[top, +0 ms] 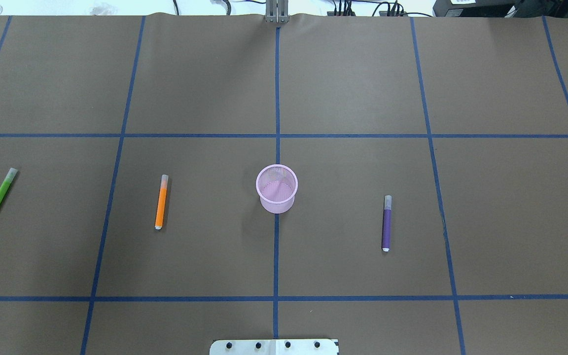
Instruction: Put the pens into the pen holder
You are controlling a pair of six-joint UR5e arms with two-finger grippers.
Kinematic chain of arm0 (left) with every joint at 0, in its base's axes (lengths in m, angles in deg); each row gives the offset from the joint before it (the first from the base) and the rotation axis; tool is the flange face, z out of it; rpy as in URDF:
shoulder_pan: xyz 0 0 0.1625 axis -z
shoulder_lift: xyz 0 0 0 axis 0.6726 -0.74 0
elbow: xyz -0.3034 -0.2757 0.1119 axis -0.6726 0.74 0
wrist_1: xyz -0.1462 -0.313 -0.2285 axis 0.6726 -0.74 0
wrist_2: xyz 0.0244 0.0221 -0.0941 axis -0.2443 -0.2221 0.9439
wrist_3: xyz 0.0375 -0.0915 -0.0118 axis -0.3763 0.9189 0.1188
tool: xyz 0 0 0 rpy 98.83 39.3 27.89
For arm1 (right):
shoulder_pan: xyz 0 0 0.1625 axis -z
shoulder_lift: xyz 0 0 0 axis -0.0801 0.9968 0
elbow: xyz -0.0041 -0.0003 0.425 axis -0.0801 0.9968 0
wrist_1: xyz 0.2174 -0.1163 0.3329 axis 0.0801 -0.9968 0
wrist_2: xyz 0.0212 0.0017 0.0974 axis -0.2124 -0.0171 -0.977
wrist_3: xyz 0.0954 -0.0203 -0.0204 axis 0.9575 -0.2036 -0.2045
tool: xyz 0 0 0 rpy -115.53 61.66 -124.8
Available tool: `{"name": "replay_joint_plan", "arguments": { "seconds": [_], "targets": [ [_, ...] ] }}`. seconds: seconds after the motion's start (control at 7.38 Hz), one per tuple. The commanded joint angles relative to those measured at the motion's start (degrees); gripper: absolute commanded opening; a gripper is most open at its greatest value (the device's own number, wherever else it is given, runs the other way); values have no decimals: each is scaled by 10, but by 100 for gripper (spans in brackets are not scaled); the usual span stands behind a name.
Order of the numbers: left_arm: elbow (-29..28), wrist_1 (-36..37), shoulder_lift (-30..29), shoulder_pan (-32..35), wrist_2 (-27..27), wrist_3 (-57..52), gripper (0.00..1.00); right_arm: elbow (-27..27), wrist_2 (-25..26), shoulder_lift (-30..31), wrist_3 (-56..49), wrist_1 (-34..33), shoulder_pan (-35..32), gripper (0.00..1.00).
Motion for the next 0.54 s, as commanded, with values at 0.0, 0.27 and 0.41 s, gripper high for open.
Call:
{"name": "replay_joint_plan", "arguments": {
  "seconds": [0.0, 0.27, 0.41],
  "targets": [
    [0, -4, 0, 0, 0, 0, 100, 8, 0, -1, 6, 1, 6, 67],
    [-2, -12, 0, 0, 0, 0, 100, 16, 4, -6, 5, 1, 17, 66],
    [-2, -12, 0, 0, 0, 1, 100, 21, 4, -11, 5, 1, 20, 63]
  ]
}}
